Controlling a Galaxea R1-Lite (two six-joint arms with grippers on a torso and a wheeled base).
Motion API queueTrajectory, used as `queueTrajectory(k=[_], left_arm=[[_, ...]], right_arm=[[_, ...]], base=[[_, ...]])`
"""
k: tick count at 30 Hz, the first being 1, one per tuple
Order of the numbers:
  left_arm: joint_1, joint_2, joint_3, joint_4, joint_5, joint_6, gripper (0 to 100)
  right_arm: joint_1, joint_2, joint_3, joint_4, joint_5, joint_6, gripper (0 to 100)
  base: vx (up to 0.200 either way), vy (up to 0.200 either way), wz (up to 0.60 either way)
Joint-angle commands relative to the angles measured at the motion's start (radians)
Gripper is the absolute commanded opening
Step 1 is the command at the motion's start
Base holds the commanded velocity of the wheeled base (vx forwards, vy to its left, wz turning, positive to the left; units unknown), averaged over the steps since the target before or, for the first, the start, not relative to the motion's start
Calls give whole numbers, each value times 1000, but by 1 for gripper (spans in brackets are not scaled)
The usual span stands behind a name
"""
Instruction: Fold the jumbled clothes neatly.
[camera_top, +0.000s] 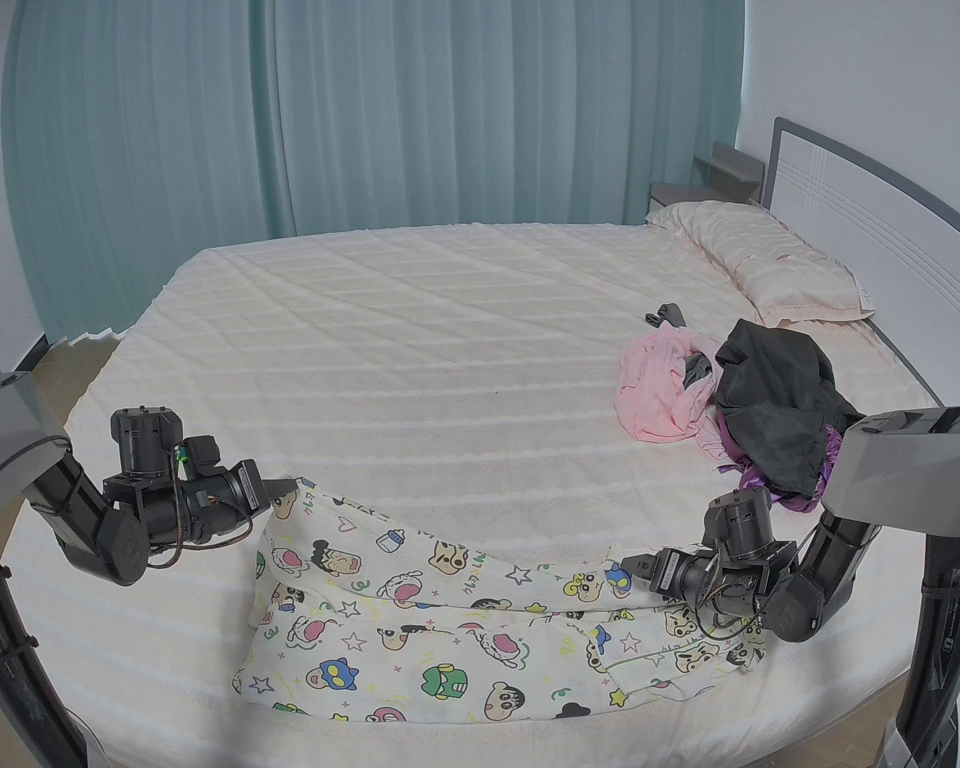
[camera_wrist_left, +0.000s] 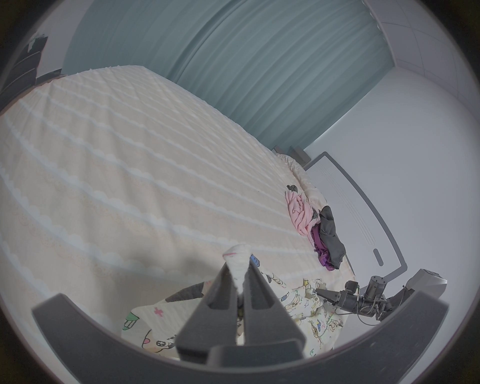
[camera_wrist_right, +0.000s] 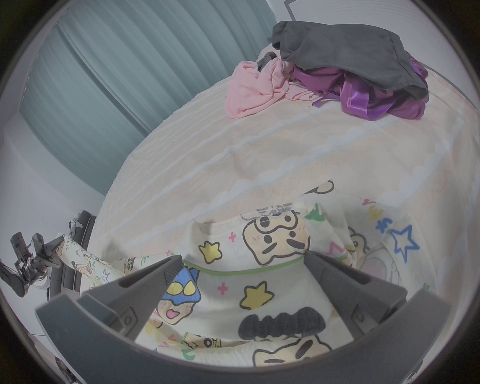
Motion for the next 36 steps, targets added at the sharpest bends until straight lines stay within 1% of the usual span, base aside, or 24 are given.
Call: queueTrajectory(k=[1,6,7,9,10,17,22,25,31,32,34,35,36], left_arm=[[5,32,35,-64,1,-15,0],[30,34,68,-161,1,-28,0],[30,34,68,-161,1,-28,0],[31,34,69,-196,0,-71,0],[31,34,72,-207,0,-77,0],[28,32,118,-230,-6,-68,0],[34,22,181,-281,-23,-58,0],[44,17,212,-278,-23,-29,0],[62,17,313,-275,-23,100,0],[62,17,313,-275,-23,100,0],[79,23,364,-276,-20,181,0],[82,23,370,-276,-20,189,0],[93,26,394,-276,-20,230,0]], right_arm=[[1,-4,2,0,0,2,100],[-8,-8,2,-2,0,2,100],[-8,-8,2,-2,0,2,100],[-10,-10,2,-2,0,2,100],[-10,-10,4,-2,0,3,100],[-10,-7,7,-2,0,3,100],[-10,-8,10,-2,0,5,100],[-10,-10,11,-2,0,5,100],[-10,-23,20,-2,1,5,100],[-10,-23,20,-2,1,5,100],[-8,-30,27,0,1,5,100],[-8,-30,27,0,1,5,100],[-8,-31,30,-2,1,5,100]], base=[[0,0,0],[0,0,0],[0,0,0],[0,0,0],[0,0,0],[0,0,0],[0,0,0],[0,0,0],[0,0,0],[0,0,0],[0,0,0],[0,0,0],[0,0,0]])
